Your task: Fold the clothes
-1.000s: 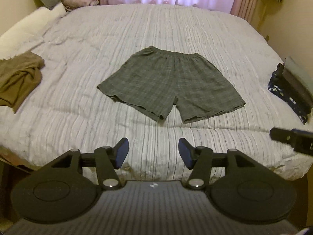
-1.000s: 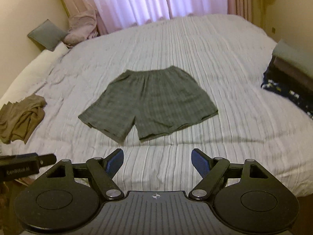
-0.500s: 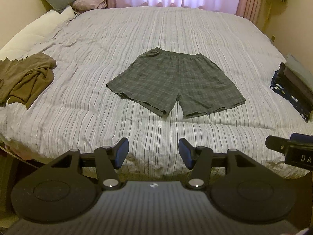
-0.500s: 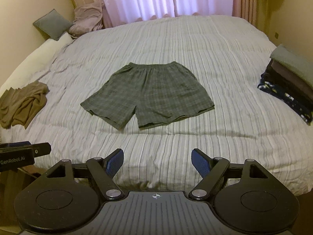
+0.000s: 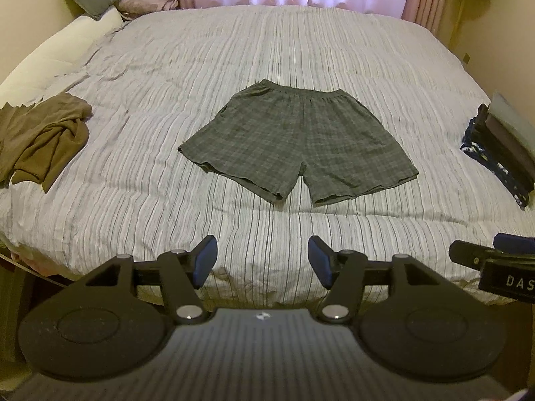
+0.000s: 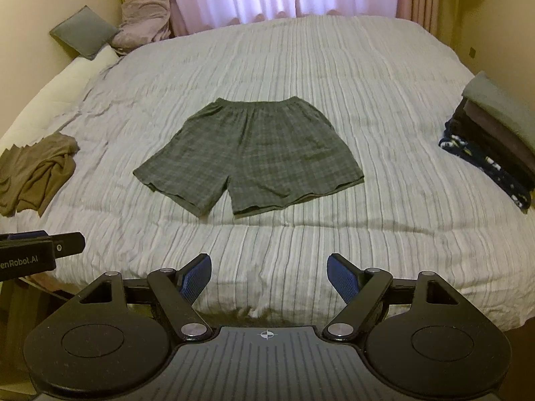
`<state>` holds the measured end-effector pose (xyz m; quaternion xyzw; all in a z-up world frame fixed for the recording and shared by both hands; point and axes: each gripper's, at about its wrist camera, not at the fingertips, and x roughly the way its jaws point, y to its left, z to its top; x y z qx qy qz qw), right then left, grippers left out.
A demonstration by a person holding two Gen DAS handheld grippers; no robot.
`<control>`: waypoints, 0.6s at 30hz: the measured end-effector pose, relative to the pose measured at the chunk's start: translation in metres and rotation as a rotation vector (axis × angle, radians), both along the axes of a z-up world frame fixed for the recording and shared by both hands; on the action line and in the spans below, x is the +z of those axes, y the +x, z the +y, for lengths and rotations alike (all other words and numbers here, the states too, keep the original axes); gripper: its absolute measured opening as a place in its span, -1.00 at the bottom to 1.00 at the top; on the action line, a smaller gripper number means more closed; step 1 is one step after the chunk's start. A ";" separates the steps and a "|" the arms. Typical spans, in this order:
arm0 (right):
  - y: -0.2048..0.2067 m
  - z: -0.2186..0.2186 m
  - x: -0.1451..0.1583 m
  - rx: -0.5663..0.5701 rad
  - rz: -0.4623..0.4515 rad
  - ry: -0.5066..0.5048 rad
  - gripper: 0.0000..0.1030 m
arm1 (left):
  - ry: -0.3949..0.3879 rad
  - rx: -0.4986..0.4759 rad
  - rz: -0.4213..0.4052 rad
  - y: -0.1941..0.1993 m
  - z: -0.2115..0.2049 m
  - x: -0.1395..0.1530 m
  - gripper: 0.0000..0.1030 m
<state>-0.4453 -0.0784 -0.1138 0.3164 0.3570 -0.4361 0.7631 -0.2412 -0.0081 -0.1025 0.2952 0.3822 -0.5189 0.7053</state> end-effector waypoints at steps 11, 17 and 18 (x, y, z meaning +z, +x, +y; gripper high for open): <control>0.052 -0.027 0.000 -0.009 0.020 0.016 0.54 | 0.013 -0.011 0.008 0.053 -0.036 -0.002 0.09; 0.086 -0.043 0.009 -0.052 0.024 0.000 0.54 | -0.007 -0.061 0.001 0.092 -0.063 0.007 0.10; 0.092 -0.045 0.010 -0.057 0.024 -0.005 0.54 | -0.008 -0.068 0.000 0.098 -0.067 0.008 0.11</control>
